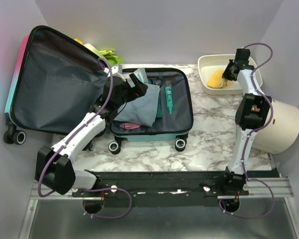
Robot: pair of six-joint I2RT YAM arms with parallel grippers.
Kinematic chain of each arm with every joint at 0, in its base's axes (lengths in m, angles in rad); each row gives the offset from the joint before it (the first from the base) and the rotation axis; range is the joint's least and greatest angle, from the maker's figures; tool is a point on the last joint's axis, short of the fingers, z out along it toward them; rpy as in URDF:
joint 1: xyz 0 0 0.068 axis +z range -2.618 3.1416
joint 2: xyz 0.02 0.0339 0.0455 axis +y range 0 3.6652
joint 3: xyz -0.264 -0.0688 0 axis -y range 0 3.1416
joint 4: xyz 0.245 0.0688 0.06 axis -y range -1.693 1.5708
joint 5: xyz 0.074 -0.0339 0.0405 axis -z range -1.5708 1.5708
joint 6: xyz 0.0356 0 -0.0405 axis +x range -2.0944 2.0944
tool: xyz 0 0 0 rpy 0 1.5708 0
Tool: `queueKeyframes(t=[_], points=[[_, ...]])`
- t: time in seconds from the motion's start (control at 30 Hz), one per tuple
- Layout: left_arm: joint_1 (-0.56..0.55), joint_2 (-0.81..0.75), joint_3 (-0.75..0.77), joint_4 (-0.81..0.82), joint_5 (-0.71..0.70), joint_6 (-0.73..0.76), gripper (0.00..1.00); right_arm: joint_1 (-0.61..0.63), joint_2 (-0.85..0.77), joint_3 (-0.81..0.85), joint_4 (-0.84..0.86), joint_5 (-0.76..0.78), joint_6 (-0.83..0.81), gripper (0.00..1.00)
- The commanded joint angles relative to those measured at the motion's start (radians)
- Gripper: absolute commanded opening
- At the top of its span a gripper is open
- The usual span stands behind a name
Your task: Open, take out, and arrange the luggage
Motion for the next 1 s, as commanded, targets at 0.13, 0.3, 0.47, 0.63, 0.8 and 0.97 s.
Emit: queueKeyframes(t=[0.13, 0.3, 0.47, 0.63, 0.8, 0.97], points=[[0.011, -0.082, -0.053, 0.033, -0.065, -0.026, 0.99, 0.004, -0.032, -0.104, -0.025, -0.233, 0.077, 0.29], [0.012, -0.085, -0.05, 0.034, -0.059, -0.025, 0.99, 0.033, -0.074, -0.144, -0.024, -0.206, 0.02, 0.43], [0.012, -0.086, -0.049, 0.033, -0.051, -0.022, 0.99, 0.05, -0.135, -0.13, -0.083, -0.006, -0.061, 0.54], [0.012, -0.077, -0.03, 0.057, -0.046, -0.013, 0.99, 0.056, -0.238, -0.176, -0.088, 0.125, -0.141, 0.66], [0.014, -0.053, -0.018, 0.094, -0.023, -0.013, 0.99, 0.056, -0.246, -0.178, -0.019, 0.032, -0.104, 1.0], [0.018, -0.031, -0.003, 0.085, -0.029, 0.001, 0.99, 0.056, -0.059, 0.032, -0.013, -0.062, -0.014, 1.0]])
